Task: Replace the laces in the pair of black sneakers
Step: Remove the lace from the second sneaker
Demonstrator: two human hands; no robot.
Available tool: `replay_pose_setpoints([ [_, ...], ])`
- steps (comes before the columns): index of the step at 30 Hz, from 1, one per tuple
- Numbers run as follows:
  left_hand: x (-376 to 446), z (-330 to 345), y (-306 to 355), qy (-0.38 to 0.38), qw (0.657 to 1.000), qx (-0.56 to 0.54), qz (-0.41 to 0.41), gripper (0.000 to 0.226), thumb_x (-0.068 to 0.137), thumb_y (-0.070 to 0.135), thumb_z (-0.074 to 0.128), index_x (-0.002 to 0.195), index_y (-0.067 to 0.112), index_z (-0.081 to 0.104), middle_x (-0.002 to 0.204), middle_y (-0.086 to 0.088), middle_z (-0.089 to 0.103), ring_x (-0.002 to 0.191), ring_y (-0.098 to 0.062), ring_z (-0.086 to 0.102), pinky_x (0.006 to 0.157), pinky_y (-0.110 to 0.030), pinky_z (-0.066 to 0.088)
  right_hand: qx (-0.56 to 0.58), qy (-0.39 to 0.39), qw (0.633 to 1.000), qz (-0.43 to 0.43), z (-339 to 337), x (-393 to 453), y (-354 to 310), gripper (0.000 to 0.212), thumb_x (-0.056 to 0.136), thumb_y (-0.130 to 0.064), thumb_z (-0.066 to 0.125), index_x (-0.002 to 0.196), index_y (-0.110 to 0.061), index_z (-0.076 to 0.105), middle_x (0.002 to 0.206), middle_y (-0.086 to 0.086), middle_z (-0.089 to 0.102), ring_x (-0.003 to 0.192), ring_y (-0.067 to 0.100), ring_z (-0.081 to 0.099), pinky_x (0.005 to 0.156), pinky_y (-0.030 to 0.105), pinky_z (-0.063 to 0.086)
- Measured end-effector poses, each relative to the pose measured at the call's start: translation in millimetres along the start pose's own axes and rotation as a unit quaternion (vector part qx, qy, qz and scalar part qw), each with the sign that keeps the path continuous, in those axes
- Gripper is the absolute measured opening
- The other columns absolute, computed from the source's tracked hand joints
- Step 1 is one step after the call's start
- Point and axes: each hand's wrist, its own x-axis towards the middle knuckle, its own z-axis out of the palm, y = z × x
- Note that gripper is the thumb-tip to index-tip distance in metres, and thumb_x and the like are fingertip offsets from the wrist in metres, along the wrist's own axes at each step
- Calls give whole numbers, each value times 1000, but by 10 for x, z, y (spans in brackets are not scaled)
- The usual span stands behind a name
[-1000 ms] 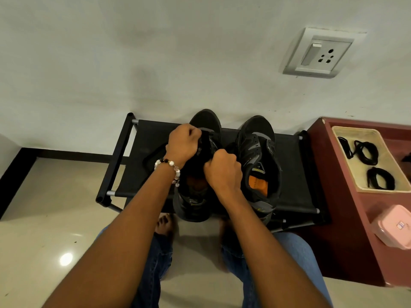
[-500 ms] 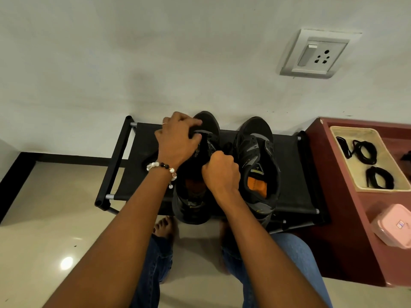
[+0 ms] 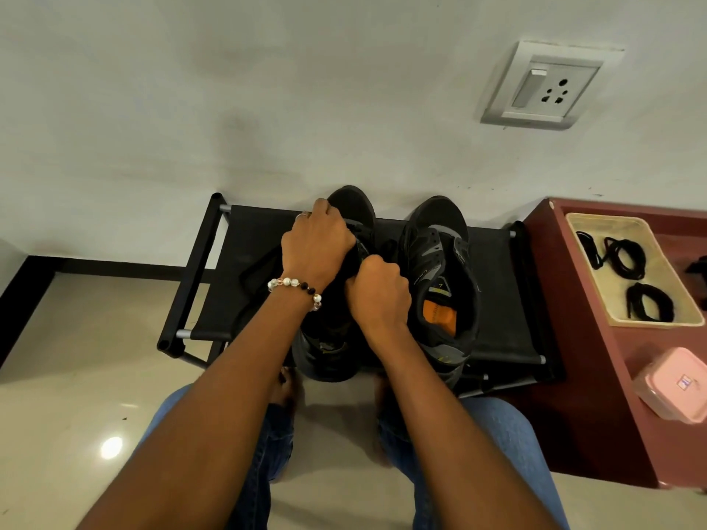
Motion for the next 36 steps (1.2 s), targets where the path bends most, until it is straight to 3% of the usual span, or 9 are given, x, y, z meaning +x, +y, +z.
replay_pose_setpoints([
  [4, 59, -121, -151, 42, 969, -204, -134, 30, 87, 23, 46, 68, 1, 54, 84, -14, 56, 66, -26, 53, 52, -32, 34, 1, 5, 1000, 2, -9, -13, -1, 26, 98, -22, 47, 106, 0, 58, 101, 17, 63, 93, 39, 62, 61, 35, 39],
  [9, 144, -468, -366, 183, 613, -710, -296, 22, 92, 8, 43, 71, 6, 50, 77, -9, 56, 61, -29, 66, 64, -42, 58, 0, -3, 1000, 5, -34, -30, -26, 22, 96, -17, 49, 106, 0, 58, 98, 14, 62, 92, 36, 63, 60, 34, 39],
  [11, 137, -497, -354, 170, 573, -740, -308, 18, 92, 7, 43, 75, 7, 48, 74, -7, 53, 50, -22, 55, 57, -36, 53, -3, -5, 1000, 4, -39, -32, -28, 18, 96, -15, 49, 103, -1, 58, 96, 13, 61, 91, 35, 63, 60, 33, 39],
  [13, 109, -432, -296, 116, 635, -701, -303, 15, 91, 9, 46, 76, 11, 50, 68, -3, 52, 46, -13, 44, 50, -29, 44, -5, -3, 1000, 4, -42, -32, -26, 17, 95, -14, 49, 102, -2, 58, 91, 11, 58, 91, 35, 63, 60, 33, 38],
  [17, 33, -204, -192, 8, 910, -395, -126, 7, 87, 20, 64, 93, 20, 66, 76, 6, 61, 62, -5, 53, 61, -19, 45, -2, 0, 1000, 1, -22, -30, -19, 21, 97, -18, 47, 104, -2, 58, 96, 14, 62, 92, 37, 63, 60, 33, 38],
  [19, 31, -88, -156, -46, 973, -225, -33, 14, 86, 23, 66, 98, 22, 72, 90, 2, 66, 79, -10, 60, 73, -23, 47, -5, 1, 1000, -5, -2, -27, -12, 21, 98, -19, 47, 105, -2, 58, 100, 15, 63, 93, 37, 63, 61, 34, 39],
  [29, 25, -4, 26, -55, 997, -28, -45, 22, 95, 26, 54, 94, 12, 70, 108, -11, 56, 87, -29, 59, 71, -36, 52, -18, -6, 1000, 5, 12, -5, -1, 21, 97, -16, 47, 109, -2, 57, 107, 17, 62, 99, 38, 62, 65, 35, 41],
  [32, 60, -12, -108, -83, 982, -153, -79, 25, 92, 23, 54, 81, 7, 69, 88, -11, 64, 77, -26, 61, 75, -45, 54, -15, 1, 1000, 0, 22, -8, -5, 22, 97, -18, 49, 108, -1, 57, 104, 16, 63, 96, 38, 63, 63, 35, 42],
  [36, 50, -252, -134, -74, 882, -416, -208, 24, 90, 17, 53, 80, -1, 66, 83, -16, 65, 75, -21, 57, 70, -36, 48, -4, 3, 1000, 5, 26, -3, -16, 26, 97, -20, 49, 110, 1, 57, 104, 17, 63, 96, 39, 63, 63, 36, 43],
])
